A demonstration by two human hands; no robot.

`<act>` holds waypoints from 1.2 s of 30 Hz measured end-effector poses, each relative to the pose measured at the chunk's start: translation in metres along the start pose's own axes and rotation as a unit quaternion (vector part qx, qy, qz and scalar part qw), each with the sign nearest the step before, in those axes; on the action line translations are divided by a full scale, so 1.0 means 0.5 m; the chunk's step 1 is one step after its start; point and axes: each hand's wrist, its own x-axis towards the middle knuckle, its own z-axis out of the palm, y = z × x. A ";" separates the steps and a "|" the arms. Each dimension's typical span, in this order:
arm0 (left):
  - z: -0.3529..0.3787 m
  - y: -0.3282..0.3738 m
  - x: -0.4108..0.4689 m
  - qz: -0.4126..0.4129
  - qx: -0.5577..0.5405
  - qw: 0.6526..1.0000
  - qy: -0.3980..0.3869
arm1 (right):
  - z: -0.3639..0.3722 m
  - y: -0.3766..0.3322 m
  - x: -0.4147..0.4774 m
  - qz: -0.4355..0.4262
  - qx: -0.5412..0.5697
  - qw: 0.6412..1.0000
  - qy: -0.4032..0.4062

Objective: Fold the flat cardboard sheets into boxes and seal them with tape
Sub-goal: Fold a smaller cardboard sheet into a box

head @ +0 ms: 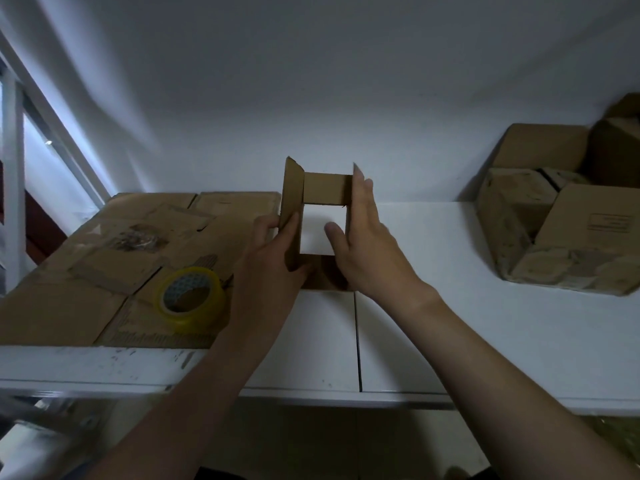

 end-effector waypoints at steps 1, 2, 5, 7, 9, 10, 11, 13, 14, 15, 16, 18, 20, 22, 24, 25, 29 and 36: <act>0.000 0.000 0.001 0.000 0.000 1.000 -0.001 | 0.003 0.000 0.000 0.000 0.019 1.000 -0.016; 0.000 0.000 0.001 -0.001 -0.001 1.000 -0.003 | 0.005 -0.002 -0.001 -0.003 0.026 0.999 -0.033; 0.001 -0.002 0.002 -0.021 -0.026 0.999 -0.013 | 0.006 -0.004 -0.003 0.000 0.034 0.998 -0.059; 0.001 -0.006 0.002 -0.034 -0.062 0.997 -0.014 | 0.005 0.001 -0.001 0.002 0.035 0.998 -0.059; 0.000 -0.006 0.002 -0.028 -0.102 0.994 -0.019 | 0.005 0.005 0.001 0.005 0.046 0.997 -0.062; 0.001 -0.006 0.003 -0.019 -0.126 0.991 -0.026 | 0.008 0.007 0.002 0.006 0.055 0.996 -0.065; 0.001 -0.004 0.002 -0.013 -0.152 0.988 -0.036 | 0.011 0.008 0.002 0.009 0.064 0.995 -0.072; 0.005 -0.004 0.003 -0.032 -0.185 0.981 -0.046 | 0.016 0.008 0.003 0.017 0.079 0.994 -0.077; 0.006 -0.006 0.003 -0.061 -0.195 0.978 -0.051 | 0.019 0.009 0.004 0.013 0.087 0.994 -0.068; 0.007 -0.010 0.006 -0.096 -0.197 0.974 -0.061 | 0.020 0.008 0.004 0.006 0.094 0.994 -0.056; 0.010 -0.018 0.008 -0.123 -0.193 0.971 -0.076 | 0.020 0.006 0.003 0.003 0.101 0.994 -0.049; 0.015 -0.029 0.012 -0.147 -0.208 0.961 -0.105 | 0.018 0.002 -0.001 0.008 0.085 0.994 -0.065; 0.018 -0.031 0.015 -0.159 -0.246 0.950 -0.107 | 0.021 0.000 -0.008 0.017 0.022 0.995 -0.091; 0.016 -0.023 0.014 -0.155 -0.246 0.952 -0.095 | 0.031 -0.007 -0.016 0.023 -0.047 0.993 -0.103; 0.017 -0.020 0.013 -0.151 -0.236 0.955 -0.095 | 0.046 -0.008 -0.020 0.028 -0.099 0.990 -0.102; 0.016 -0.020 0.013 -0.156 -0.252 0.950 -0.100 | 0.053 -0.008 -0.020 0.025 -0.118 0.988 -0.094; -0.003 -0.027 0.033 -0.180 -0.306 0.929 -0.104 | 0.038 -0.002 -0.011 0.008 -0.135 0.986 -0.101; -0.023 -0.071 0.060 -0.150 -0.198 0.969 0.020 | -0.080 0.032 0.000 -0.051 -0.120 0.981 -0.143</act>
